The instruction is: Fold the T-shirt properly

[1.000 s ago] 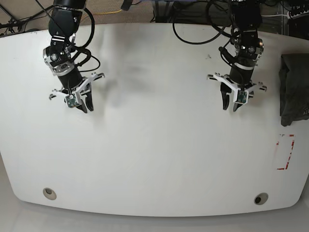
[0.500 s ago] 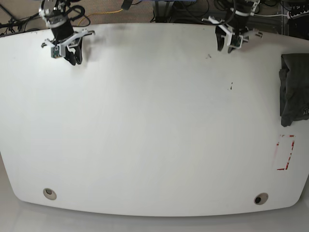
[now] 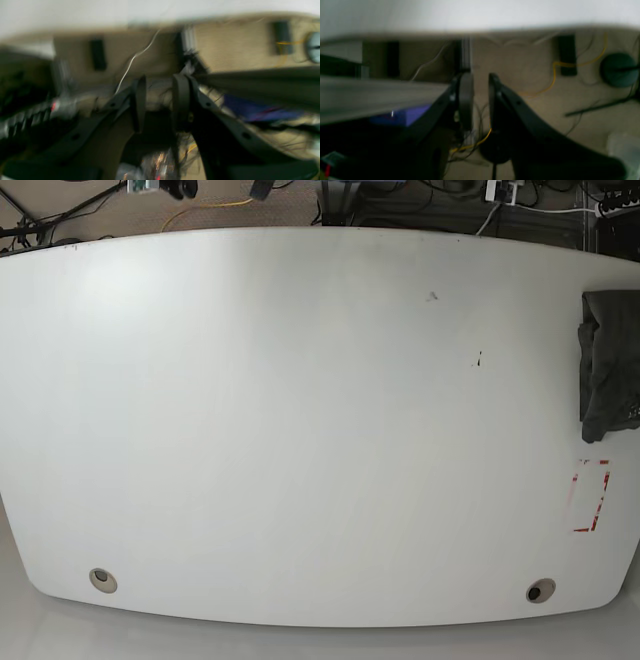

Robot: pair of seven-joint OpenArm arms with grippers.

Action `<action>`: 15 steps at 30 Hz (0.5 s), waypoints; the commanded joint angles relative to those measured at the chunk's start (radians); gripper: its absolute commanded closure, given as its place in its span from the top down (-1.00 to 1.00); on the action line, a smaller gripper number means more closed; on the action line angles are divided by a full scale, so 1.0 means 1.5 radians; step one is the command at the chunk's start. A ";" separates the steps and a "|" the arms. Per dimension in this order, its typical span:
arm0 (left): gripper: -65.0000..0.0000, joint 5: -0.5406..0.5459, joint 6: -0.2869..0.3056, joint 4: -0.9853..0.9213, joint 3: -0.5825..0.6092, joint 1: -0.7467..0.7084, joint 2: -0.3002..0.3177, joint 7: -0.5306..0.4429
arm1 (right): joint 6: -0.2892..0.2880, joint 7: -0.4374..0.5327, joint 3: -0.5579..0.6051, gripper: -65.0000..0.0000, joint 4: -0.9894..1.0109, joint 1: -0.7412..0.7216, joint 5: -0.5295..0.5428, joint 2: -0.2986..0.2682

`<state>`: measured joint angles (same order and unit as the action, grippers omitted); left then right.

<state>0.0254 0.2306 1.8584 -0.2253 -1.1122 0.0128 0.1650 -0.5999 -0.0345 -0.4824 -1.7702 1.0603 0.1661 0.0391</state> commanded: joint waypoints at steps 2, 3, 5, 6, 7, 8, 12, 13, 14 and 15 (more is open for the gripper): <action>-0.53 0.007 0.006 -0.110 0.005 0.048 0.043 -0.011 | -0.001 0.024 0.018 -0.69 0.113 0.010 0.008 -0.003; -0.53 0.008 0.006 -0.168 0.017 0.079 0.055 -0.011 | 0.001 0.039 0.031 -0.69 0.172 -0.009 0.003 -0.004; -0.54 0.008 0.005 -0.260 0.027 0.129 0.063 -0.011 | 0.003 0.086 0.048 -0.69 0.265 -0.045 -0.035 -0.016; -0.56 0.008 0.005 -0.300 0.028 0.156 0.063 -0.012 | 0.004 0.111 0.050 -0.69 0.311 -0.061 -0.055 -0.018; -0.61 0.008 0.004 -0.342 0.030 0.179 0.063 -0.017 | 0.004 0.138 0.050 -0.69 0.358 -0.080 -0.079 -0.017; -0.65 0.006 0.004 -0.381 0.031 0.199 0.063 -0.030 | 0.004 0.159 0.050 -0.69 0.398 -0.101 -0.096 -0.017; -0.68 0.003 0.003 -0.504 0.039 0.260 0.062 -0.082 | 0.031 0.179 0.051 -0.69 0.508 -0.167 -0.134 -0.019; -0.67 0.003 0.003 -0.538 0.046 0.278 0.063 -0.085 | 0.043 0.179 0.054 -0.69 0.534 -0.188 -0.141 -0.021; -0.67 0.003 0.003 -0.562 0.049 0.290 0.064 -0.085 | 0.053 0.179 0.054 -0.69 0.555 -0.203 -0.146 -0.021; -0.67 0.003 0.003 -0.604 0.056 0.312 0.067 -0.085 | 0.063 0.179 0.054 -0.69 0.586 -0.226 -0.157 -0.028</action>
<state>0.0273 0.2317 1.0199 -0.1486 -0.6758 0.1017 0.0422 -0.5179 0.2249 -0.3988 -0.9432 0.7490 -0.0502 0.0105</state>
